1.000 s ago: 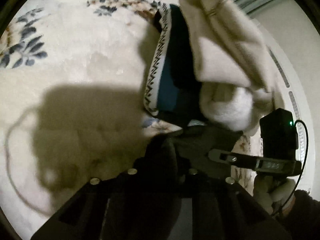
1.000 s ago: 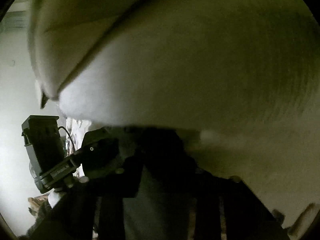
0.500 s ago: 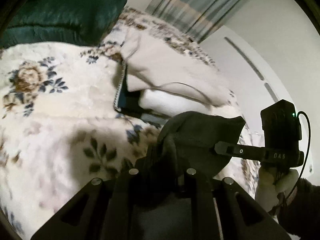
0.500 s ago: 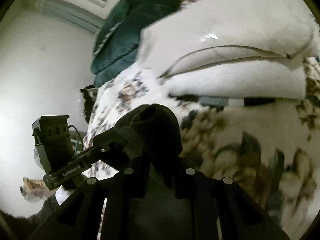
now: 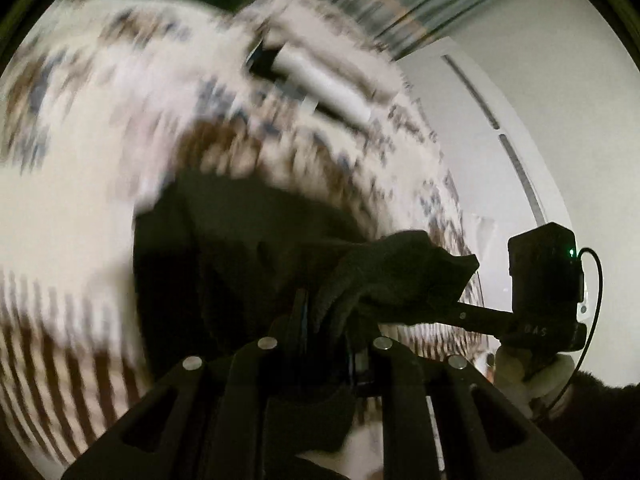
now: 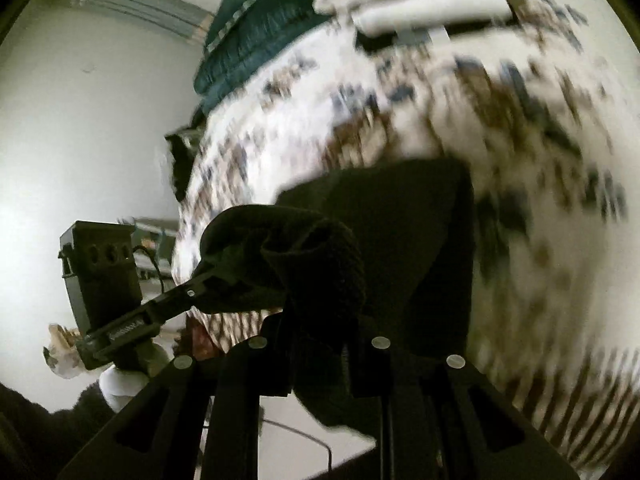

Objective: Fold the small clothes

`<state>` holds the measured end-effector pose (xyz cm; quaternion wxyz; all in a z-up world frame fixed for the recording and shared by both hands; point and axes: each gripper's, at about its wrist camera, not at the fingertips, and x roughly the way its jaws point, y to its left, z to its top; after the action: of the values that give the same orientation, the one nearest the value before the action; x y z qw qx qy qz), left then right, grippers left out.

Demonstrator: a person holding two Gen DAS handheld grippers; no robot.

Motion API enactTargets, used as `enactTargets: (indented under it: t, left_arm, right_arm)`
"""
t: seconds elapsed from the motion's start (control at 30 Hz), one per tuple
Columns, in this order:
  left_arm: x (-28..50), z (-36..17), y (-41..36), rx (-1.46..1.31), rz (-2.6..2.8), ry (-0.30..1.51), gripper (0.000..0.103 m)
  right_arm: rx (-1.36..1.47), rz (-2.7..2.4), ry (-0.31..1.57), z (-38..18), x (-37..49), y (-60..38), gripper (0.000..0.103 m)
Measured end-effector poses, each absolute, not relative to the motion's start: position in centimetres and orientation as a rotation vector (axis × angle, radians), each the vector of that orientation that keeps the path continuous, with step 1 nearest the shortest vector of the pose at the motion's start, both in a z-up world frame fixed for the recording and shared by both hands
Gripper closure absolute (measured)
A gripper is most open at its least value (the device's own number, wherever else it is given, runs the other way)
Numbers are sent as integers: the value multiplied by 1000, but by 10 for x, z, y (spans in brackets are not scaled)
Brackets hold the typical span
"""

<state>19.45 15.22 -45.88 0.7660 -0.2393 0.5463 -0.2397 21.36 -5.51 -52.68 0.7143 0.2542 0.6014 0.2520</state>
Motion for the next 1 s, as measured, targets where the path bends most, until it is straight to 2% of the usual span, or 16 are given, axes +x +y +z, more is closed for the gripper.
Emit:
enactTargets:
  t: [0.17, 0.23, 0.27, 0.33, 0.37, 0.4, 0.43, 0.47, 0.5, 0.6, 0.67, 0.93, 0.97, 1.0]
  left_arm:
    - [129, -509, 148, -570, -463, 1320, 89]
    - [110, -527, 150, -585, -422, 1377, 85]
    - [103, -533, 151, -599, -411, 1399, 81]
    - [84, -538, 161, -641, -368, 1420, 71]
    - [76, -538, 168, -666, -345, 1421, 60]
    - [69, -536, 173, -681, -327, 1421, 48]
    - [61, -535, 181, -712, -298, 1416, 45]
    - [56, -534, 188, -754, -277, 1411, 44]
    - [54, -535, 193, -787, -258, 1413, 44]
    - [68, -538, 200, -865, -235, 1388, 44]
    - [85, -539, 196, -889, -246, 1358, 44]
    - [163, -584, 149, -959, -250, 1394, 45]
    - [165, -584, 145, -936, -238, 1386, 52]
    - [166, -579, 139, -856, -227, 1383, 78]
  right_arm:
    - [478, 571, 1456, -575, 151, -48, 84]
    - [399, 577, 1509, -591, 135, -43, 78]
    - [351, 568, 1535, -601, 127, -40, 78]
    - [287, 567, 1582, -615, 114, -38, 70]
    - [267, 568, 1631, -622, 108, -37, 65]
    - [256, 573, 1679, -629, 102, -38, 53]
    - [250, 581, 1701, -632, 98, -40, 46]
    - [241, 597, 1721, -633, 92, -41, 45]
    - [235, 614, 1737, -633, 87, -43, 44]
    - [274, 624, 1752, -629, 79, -54, 32]
    - [405, 599, 1725, -625, 80, -69, 32]
    - [1192, 369, 1548, -663, 75, -128, 26]
    - [1254, 325, 1556, -673, 71, -129, 26]
    - [1272, 289, 1583, -682, 69, -127, 26]
